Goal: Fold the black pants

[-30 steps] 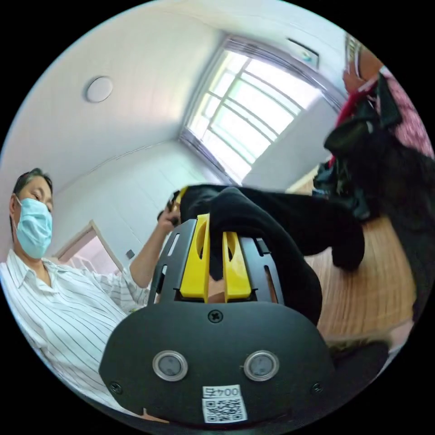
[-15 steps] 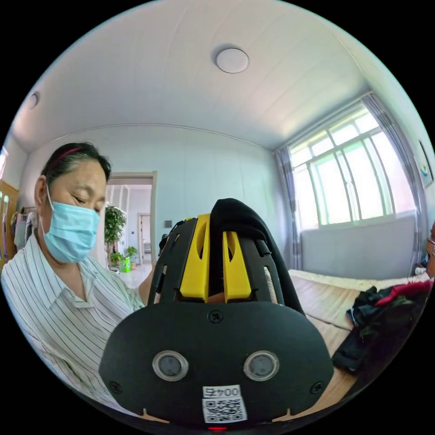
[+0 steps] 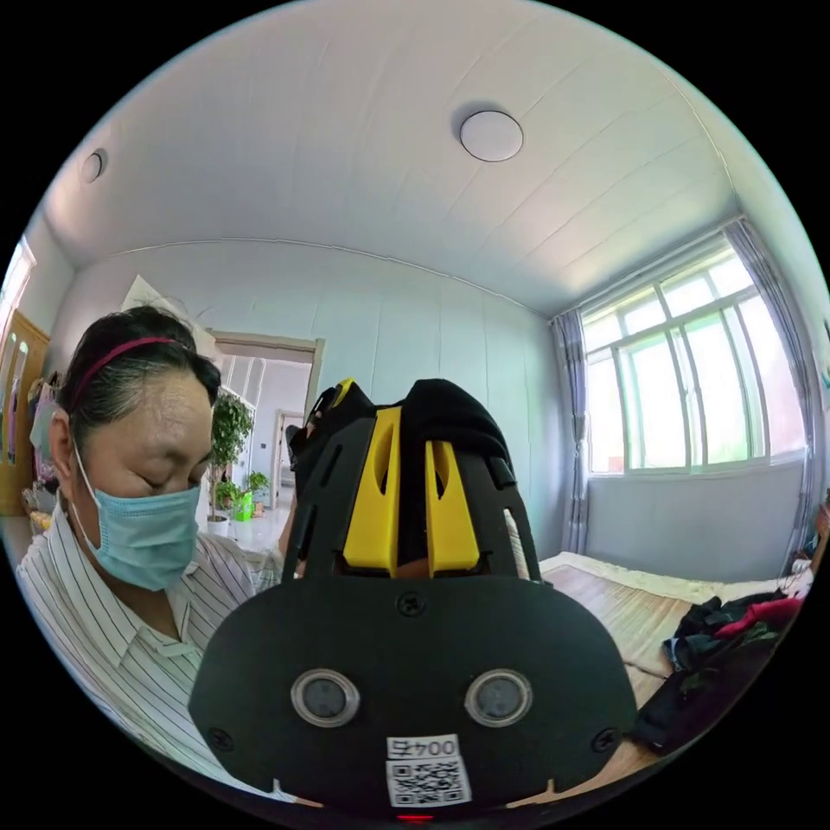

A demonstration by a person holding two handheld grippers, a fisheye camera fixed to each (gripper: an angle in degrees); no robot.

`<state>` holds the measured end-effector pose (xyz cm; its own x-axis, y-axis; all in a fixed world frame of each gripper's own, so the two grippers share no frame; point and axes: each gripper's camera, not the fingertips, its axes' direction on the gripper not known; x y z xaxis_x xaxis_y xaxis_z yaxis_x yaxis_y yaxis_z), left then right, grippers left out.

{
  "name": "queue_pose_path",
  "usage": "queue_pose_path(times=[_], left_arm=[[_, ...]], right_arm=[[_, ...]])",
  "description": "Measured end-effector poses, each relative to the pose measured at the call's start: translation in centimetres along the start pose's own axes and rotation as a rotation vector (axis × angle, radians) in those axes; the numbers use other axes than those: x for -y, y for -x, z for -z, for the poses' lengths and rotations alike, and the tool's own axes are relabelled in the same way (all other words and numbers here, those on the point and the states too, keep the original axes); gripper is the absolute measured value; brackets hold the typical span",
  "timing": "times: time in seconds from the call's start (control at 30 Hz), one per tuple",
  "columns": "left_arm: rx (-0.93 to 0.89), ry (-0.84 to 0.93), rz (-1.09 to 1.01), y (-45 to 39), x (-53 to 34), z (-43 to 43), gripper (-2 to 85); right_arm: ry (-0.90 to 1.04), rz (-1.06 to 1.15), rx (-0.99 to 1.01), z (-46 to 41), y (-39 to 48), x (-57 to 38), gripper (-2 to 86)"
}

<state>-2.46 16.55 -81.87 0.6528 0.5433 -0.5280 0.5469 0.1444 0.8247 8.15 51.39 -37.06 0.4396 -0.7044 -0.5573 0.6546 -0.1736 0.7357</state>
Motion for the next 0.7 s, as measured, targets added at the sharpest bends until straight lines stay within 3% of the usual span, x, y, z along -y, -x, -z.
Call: queue_pose_path(times=[0.2,0.4,0.5,0.57,0.7], left_arm=[[0.213,0.119,-0.014,11.2,-3.3,-4.8,2.5],[0.529,0.416,-0.030,32.5,-13.8,-15.5,3.7],[0.640,0.581,0.151,46.1,-22.4,-18.4,5.5],[0.754,0.614,0.330,55.2,-29.2,-17.5,7.5],[0.813,0.701,0.409,63.0,-37.4,-15.9,8.9]], right_arm=[[0.038,-0.213,-0.009,-6.9,-13.9,-6.9,4.9],[0.157,-0.650,-0.160,-17.3,-36.0,-18.7,5.5],[0.284,-1.023,-0.180,-21.2,-48.4,-29.2,10.0],[0.238,-1.276,-0.218,-20.8,-53.7,-38.9,12.2],[0.250,-1.285,-0.281,-20.4,-54.1,-46.9,10.8]])
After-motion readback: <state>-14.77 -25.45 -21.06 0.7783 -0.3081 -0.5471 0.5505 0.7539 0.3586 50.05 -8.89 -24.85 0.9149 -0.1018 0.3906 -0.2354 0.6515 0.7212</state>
